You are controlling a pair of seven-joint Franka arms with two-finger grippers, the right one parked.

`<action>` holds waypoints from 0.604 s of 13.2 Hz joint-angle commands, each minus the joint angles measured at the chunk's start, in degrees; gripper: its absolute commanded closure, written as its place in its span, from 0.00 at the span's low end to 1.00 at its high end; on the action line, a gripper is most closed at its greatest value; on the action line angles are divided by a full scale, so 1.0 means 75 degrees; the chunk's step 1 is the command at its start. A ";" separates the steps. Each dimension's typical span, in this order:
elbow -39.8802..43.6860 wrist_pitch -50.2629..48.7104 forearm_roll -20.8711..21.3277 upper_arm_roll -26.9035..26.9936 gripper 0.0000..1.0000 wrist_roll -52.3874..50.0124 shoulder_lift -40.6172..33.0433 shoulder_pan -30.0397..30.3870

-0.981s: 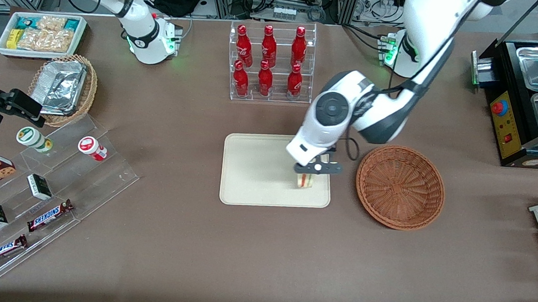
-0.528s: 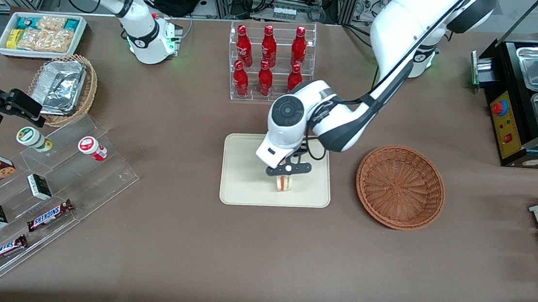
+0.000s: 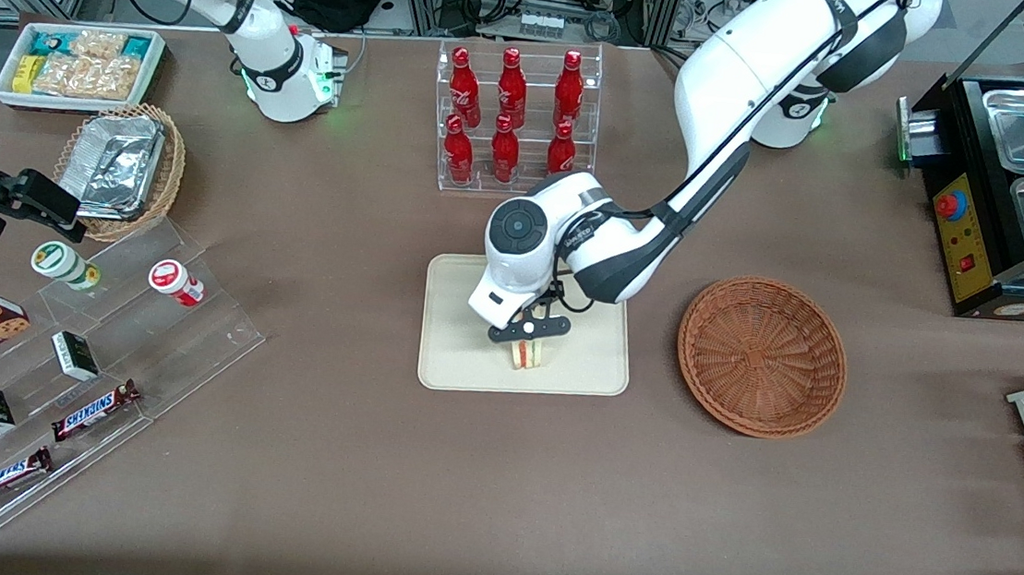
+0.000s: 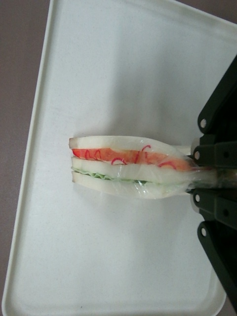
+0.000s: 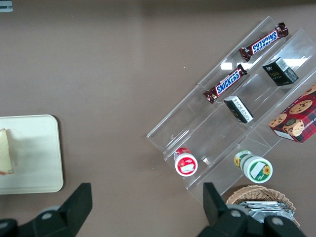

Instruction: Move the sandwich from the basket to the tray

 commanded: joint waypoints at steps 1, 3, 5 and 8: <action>0.0238 -0.0007 0.0183 0.0054 0.01 -0.0122 0.0068 -0.0098; 0.0249 -0.0030 0.0509 0.0054 0.00 -0.0133 -0.0037 -0.0109; 0.0191 -0.0124 0.0605 0.0030 0.00 -0.0145 -0.0375 -0.0028; 0.0179 -0.0929 0.0616 0.0042 0.00 -0.0122 -0.0961 0.0008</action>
